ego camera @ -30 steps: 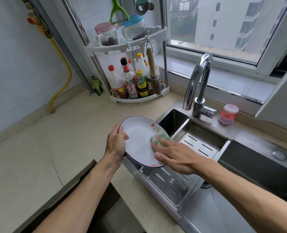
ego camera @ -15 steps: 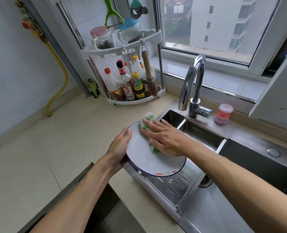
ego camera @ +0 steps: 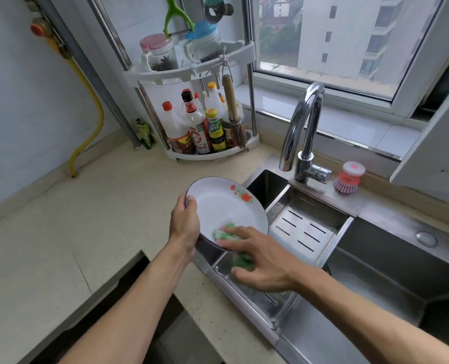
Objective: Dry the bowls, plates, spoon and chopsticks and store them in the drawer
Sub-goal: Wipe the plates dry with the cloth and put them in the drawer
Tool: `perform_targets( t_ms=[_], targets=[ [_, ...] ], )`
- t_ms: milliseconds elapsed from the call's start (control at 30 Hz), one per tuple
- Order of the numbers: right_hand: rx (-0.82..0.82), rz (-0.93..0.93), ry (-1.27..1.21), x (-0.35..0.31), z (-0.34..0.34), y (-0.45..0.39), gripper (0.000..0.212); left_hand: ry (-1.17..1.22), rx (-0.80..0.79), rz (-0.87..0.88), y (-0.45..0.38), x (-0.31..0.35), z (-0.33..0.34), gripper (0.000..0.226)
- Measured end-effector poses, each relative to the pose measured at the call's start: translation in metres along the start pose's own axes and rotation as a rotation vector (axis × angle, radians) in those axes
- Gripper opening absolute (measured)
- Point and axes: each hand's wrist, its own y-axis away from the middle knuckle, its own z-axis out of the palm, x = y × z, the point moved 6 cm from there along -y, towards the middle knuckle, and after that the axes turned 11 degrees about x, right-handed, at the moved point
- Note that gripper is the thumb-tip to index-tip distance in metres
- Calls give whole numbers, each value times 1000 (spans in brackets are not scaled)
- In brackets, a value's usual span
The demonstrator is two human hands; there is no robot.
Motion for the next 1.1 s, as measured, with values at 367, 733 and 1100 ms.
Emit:
perform_targets(
  t_ms=[367,733,1100],
  targets=[
    [211,-179,525,65,-3,2,17,-198,-212,-108,-16,-6,-3,39],
    [208,-203,405,59,-27,-5,12,-1059,-545,1397,33,3,32,20],
    [528,240,-463,41,-31,-5,83,-485,-519,447,17,8,34,48]
  ],
)
